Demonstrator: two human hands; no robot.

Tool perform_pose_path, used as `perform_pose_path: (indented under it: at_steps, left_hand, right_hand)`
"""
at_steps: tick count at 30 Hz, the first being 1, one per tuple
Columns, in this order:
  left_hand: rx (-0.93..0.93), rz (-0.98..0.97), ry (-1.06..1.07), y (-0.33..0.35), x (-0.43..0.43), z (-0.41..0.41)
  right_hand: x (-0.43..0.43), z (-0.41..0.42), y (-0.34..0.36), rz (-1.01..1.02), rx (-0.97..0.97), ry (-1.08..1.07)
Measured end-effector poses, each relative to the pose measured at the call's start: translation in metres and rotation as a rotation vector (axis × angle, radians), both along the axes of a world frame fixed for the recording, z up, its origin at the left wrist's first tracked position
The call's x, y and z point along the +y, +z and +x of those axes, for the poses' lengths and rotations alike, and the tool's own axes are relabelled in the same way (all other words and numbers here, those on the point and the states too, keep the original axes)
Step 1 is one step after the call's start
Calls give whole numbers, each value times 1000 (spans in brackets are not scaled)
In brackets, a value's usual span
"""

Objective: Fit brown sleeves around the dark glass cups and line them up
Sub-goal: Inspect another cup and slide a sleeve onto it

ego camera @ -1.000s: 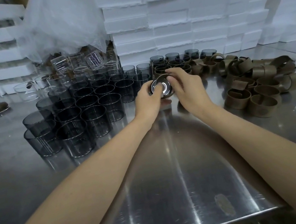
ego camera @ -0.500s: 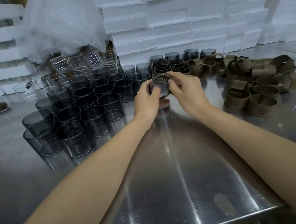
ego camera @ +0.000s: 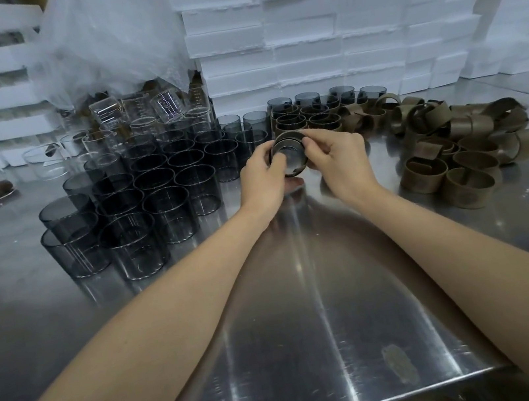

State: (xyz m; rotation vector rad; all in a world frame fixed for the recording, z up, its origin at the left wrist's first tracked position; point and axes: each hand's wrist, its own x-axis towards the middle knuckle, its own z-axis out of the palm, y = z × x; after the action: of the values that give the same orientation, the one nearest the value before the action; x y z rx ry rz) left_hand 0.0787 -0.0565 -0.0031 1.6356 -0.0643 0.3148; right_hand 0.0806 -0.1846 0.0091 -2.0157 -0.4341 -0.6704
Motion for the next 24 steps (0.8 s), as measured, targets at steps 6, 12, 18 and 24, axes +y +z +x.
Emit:
perform_pose_path:
  at_steps: [6,12,18,24]
  left_hand:
    - [10,6,1,2,0,0]
    - [-2,-23,5,1,0,1]
    - [2,-98,-9,-1,2,1]
    - [69,-340,-73,5,3,-3]
  right_hand:
    - [0,2,1,-103,-6,-10]
    - [-1,0,1,-164,-50,-13]
    - [-2,2,0,-127,-71,-46]
    - [-6,3,2,142,83,-13]
